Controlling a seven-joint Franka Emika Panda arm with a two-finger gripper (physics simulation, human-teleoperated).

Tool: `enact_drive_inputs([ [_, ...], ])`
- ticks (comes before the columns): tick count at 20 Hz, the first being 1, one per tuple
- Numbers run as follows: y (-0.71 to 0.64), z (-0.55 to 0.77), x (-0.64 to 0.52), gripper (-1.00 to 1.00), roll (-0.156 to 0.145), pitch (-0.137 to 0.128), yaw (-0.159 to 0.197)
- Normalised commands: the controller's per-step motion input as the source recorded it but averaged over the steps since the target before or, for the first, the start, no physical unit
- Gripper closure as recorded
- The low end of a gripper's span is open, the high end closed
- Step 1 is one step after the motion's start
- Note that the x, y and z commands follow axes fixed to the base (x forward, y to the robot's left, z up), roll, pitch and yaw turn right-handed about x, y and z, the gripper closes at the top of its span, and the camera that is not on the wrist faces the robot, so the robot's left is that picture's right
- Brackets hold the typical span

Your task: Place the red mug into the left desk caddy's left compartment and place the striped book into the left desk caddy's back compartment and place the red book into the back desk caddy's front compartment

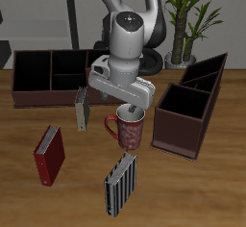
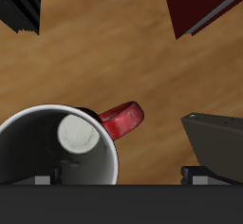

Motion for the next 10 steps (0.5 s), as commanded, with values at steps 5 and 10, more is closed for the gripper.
enact_drive_inputs([
  [5,0.04,-0.23,-0.08,-1.0,0.001,0.014,-0.008],
  [10,-0.11,-0.29,0.03,-1.0,-0.001,0.049,-0.05],
])
